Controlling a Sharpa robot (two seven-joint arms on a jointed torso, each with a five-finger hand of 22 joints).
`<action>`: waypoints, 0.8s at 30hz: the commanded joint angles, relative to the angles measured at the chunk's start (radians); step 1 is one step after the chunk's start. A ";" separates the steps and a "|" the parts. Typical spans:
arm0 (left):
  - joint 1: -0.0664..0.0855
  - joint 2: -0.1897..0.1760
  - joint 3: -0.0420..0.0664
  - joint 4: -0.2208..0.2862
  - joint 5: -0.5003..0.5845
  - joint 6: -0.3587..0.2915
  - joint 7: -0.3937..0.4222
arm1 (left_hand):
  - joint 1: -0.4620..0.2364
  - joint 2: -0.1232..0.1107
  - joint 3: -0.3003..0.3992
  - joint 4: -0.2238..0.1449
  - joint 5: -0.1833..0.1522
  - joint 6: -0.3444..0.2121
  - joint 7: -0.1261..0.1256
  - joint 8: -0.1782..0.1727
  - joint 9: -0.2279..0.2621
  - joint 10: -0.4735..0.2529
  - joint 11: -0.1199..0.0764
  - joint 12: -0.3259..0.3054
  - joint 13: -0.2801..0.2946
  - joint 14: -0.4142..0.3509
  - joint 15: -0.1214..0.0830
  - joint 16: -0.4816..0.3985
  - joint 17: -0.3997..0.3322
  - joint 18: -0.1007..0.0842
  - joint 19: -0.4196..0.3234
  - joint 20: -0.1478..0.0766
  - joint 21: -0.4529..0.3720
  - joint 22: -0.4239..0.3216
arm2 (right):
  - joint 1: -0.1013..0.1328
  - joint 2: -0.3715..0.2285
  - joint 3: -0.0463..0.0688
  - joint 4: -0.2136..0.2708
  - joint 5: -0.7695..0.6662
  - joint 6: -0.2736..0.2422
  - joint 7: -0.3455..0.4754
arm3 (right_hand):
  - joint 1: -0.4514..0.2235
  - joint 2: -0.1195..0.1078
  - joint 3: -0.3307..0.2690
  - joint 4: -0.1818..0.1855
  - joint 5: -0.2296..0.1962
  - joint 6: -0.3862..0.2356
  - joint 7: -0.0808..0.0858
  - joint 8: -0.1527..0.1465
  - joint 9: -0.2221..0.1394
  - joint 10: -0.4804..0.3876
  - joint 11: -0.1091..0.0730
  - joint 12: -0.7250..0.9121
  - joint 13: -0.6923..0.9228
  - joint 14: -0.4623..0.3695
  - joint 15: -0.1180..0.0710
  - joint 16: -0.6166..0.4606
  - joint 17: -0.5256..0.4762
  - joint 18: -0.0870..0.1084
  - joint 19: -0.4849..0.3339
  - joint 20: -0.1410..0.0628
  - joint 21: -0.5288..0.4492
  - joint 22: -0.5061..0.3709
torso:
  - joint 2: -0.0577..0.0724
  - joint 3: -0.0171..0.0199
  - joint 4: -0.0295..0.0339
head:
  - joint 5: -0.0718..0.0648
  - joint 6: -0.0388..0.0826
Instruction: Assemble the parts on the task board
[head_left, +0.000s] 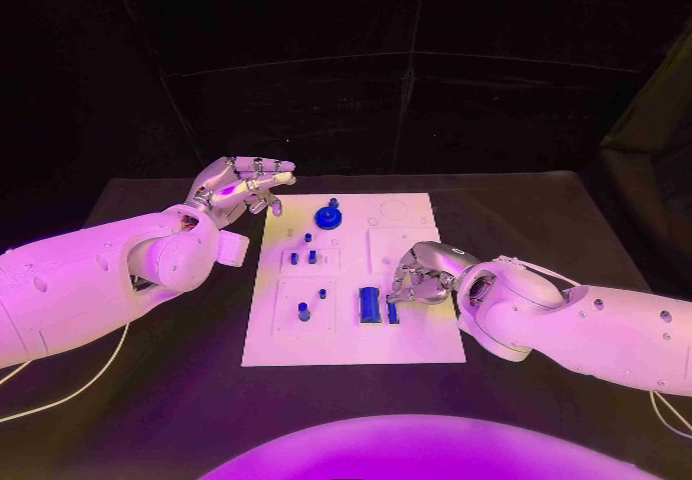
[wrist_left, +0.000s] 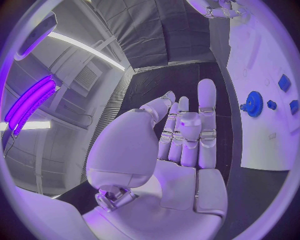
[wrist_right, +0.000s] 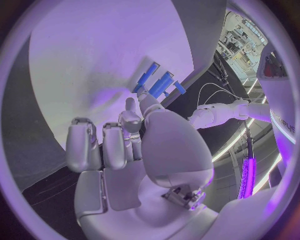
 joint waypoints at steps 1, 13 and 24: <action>0.001 0.001 0.001 0.000 0.002 0.010 0.001 | 0.004 0.008 -0.005 -0.001 0.005 -0.006 -0.003 0.005 -0.001 -0.005 0.000 0.006 0.001 -0.005 -0.002 0.003 -0.002 0.014 0.002 0.002 -0.006 -0.002 | 0.000 0.007 0.000 -0.007 -0.042 0.006 -0.021 | 0.013 0.012 -0.017 -0.003 -0.006 -0.015 -0.004 0.031 0.013 0.001 -0.009 0.008 0.003 0.044 -0.009 -0.002 0.002 0.000 -0.001 -0.008 -0.006 0.001 | 0.000 0.0002 -0.0003 | 0.001 -0.001; 0.001 0.002 0.001 -0.002 0.002 0.011 0.000 | 0.006 0.008 -0.005 -0.002 0.005 -0.006 -0.003 0.005 -0.001 -0.006 0.000 0.008 0.001 -0.006 -0.002 0.004 -0.003 0.014 0.003 0.001 -0.007 -0.002 | 0.000 -0.012 0.000 0.018 0.040 -0.097 0.091 | -0.003 0.032 -0.105 0.023 -0.001 -0.088 0.002 0.103 0.036 -0.004 -0.005 0.006 0.000 0.043 -0.006 -0.008 -0.005 0.001 -0.004 -0.007 -0.011 -0.004 | -0.002 -0.0004 -0.0015 | -0.002 0.004; 0.001 0.006 0.001 -0.014 0.030 -0.013 0.015 | 0.000 0.001 -0.018 -0.003 0.006 -0.010 0.002 0.008 -0.001 -0.032 0.008 0.014 -0.004 -0.156 0.008 -0.140 -0.250 0.012 -0.057 0.009 -0.050 -0.023 | 0.075 -0.032 0.002 -0.085 0.722 -0.050 0.515 | 0.097 0.129 -0.126 0.016 0.017 -0.207 0.062 0.003 -0.036 -0.237 0.052 -0.430 -0.340 -0.127 0.039 -0.452 -0.538 0.105 -0.351 0.031 -0.385 -0.518 | -0.017 -0.0068 -0.0038 | -0.019 0.041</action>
